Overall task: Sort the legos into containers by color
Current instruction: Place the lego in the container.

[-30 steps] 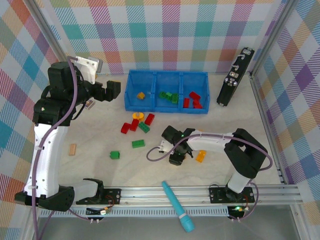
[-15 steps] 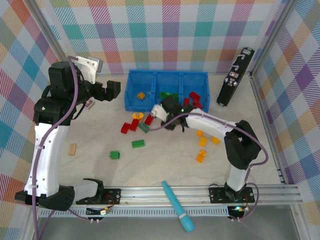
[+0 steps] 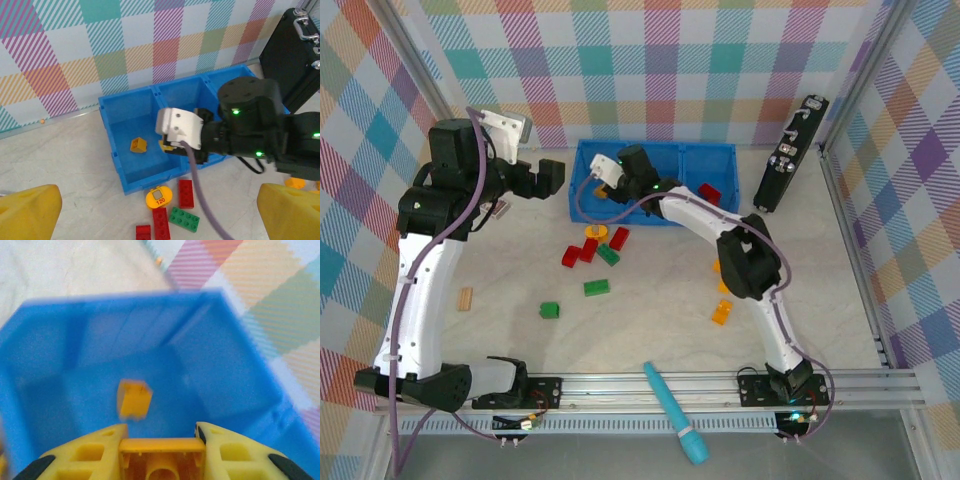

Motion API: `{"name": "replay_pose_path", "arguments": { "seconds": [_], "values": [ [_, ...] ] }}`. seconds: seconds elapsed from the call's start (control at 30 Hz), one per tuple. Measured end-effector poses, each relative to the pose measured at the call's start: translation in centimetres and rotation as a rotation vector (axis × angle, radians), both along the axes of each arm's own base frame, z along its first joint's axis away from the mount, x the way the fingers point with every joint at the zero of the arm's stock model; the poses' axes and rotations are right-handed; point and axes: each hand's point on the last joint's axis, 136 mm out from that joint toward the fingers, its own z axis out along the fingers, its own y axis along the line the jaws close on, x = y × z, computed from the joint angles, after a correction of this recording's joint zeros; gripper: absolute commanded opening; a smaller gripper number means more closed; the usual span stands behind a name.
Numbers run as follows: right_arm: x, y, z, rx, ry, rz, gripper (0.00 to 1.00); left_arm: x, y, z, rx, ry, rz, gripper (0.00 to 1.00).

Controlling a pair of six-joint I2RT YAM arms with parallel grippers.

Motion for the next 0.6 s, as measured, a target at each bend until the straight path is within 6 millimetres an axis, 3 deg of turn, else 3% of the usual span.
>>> {"name": "replay_pose_path", "arguments": {
  "seconds": [0.17,0.33,0.4,0.6],
  "values": [
    [1.6,2.4,-0.5,0.059,-0.032,0.041,0.33,0.0,0.0,0.0,0.003,-0.001,-0.001,1.00],
    [2.5,3.7,-3.3,0.067,-0.018,0.061,0.34,0.1,0.1,0.0,0.009,-0.003,0.004,1.00],
    [2.7,3.9,-4.9,0.060,-0.001,0.065,0.38,0.1,0.1,0.0,0.009,-0.003,0.004,1.00],
    [2.9,4.2,-5.9,0.068,0.010,0.067,0.56,0.3,0.1,-0.2,0.010,0.002,0.004,1.00]
  ]
}}
